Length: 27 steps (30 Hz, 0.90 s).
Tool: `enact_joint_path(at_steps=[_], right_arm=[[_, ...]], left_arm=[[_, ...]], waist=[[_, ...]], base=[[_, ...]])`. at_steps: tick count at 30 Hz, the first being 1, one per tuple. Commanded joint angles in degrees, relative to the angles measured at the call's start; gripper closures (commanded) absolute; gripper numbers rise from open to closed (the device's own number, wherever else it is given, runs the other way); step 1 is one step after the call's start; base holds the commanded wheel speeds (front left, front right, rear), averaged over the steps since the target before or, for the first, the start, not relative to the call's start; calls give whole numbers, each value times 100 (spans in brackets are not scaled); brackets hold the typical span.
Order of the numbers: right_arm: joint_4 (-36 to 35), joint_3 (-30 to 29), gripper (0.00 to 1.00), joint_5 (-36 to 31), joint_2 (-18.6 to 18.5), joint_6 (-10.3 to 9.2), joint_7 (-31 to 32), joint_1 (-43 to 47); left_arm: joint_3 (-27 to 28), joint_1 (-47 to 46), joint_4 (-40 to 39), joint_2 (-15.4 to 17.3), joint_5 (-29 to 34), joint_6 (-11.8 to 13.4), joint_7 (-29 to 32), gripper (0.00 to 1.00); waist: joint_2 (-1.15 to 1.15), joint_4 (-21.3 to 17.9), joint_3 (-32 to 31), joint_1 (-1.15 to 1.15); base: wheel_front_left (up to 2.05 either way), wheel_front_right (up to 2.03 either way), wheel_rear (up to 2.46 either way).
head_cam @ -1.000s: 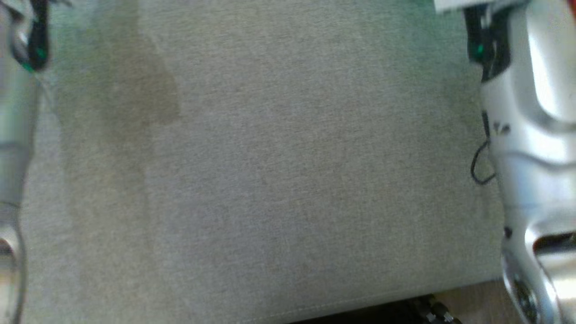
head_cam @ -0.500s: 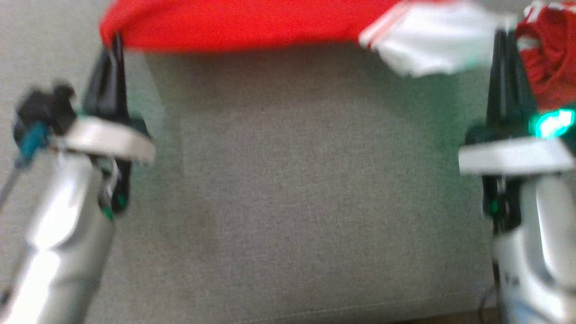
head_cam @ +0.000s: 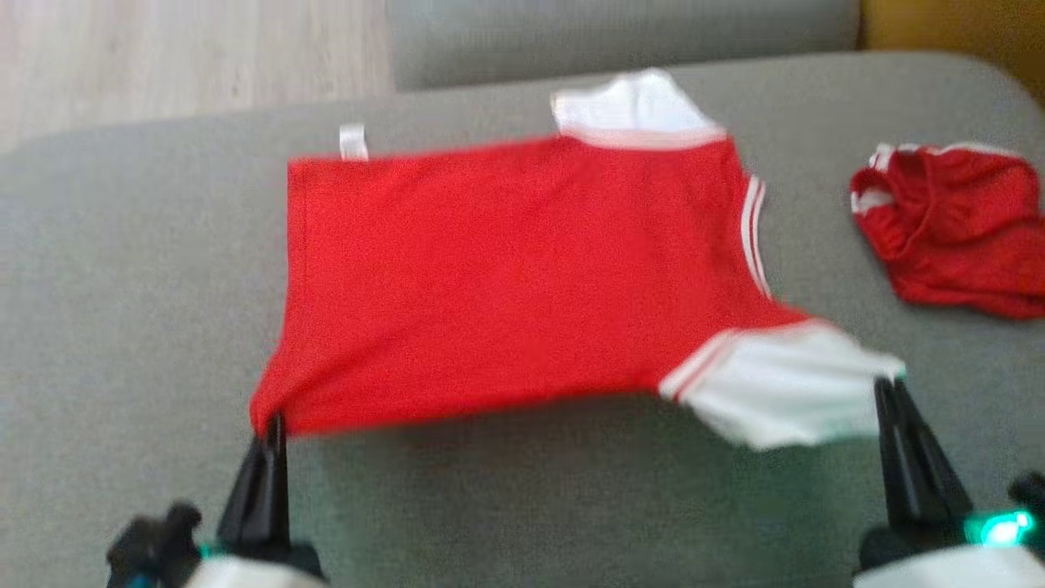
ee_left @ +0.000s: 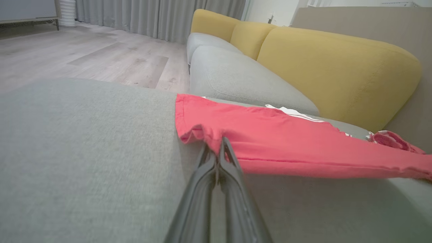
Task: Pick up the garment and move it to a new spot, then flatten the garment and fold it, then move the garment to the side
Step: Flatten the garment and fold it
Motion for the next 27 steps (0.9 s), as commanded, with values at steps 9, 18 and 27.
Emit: enact_joint_path(at_steps=[9,18,27], right_arm=[[-468,-16,100,189,-37,37,346,590],[423,-38,100,272,-37,37,294,99],[1224,-152,100,260,-37,37,305,-1120]], left_arm=[[147,719,-1037,167,-282,372,453,100],[9,485,-572,-147,-698,220,733,100],[122,-636,157,-633,-1125,92,943,100]], waist=[[0,112,-471,2],[0,213,-412,2],[0,260,-56,2]], base=[[0,0,0],[0,0,0],[0,0,0]])
